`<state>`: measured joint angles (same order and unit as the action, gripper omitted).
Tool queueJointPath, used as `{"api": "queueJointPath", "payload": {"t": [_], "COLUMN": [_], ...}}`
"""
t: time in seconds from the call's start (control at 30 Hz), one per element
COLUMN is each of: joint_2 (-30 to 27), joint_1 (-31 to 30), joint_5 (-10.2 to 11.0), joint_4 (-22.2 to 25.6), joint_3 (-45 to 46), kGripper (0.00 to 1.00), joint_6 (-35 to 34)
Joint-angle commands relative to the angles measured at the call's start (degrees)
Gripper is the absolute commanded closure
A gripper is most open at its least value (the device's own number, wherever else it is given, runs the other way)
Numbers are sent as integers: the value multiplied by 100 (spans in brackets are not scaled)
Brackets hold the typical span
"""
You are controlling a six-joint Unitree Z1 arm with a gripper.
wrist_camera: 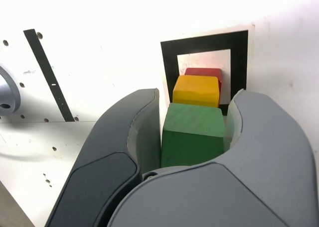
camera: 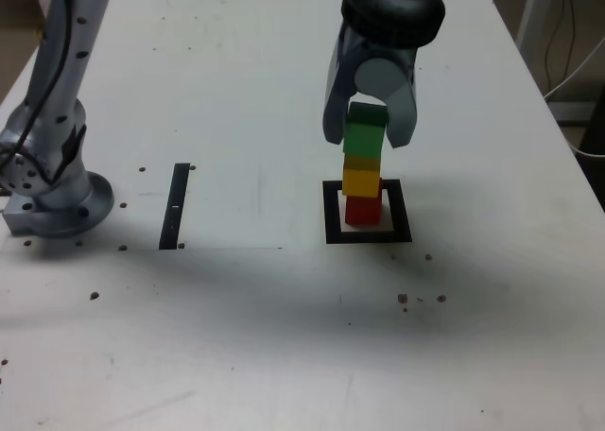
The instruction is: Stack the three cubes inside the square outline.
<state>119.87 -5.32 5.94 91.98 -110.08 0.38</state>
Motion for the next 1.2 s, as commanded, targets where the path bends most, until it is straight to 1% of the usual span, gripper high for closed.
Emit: {"api": "queueJointPath", "payload": {"t": [0.0, 0.2, 0.6, 0.8, 0.83, 0.87, 0.9, 1.03, 1.07, 1.1, 1.17], "joint_2": [-43, -29, 146, 174, 175, 177, 177, 171, 169, 165, 159], "joint_1": [24, 65, 69, 77, 78, 81, 85, 103, 106, 110, 114], "joint_5": [-13, -42, -178, -179, -178, -177, -174, -165, -162, -159, -158], "joint_4": [51, 14, -66, -88, -91, -95, -100, -114, -117, -118, -119], "joint_3": [22, 84, 128, 136, 139, 143, 146, 172, 179, 189, 207], "kGripper": [69, 69, 68, 68, 67, 62, 55, 17, 9, 4, 1], "joint_6": [-11, -11, 16, 28, 33, 43, 56, 108, 116, 119, 121]}}
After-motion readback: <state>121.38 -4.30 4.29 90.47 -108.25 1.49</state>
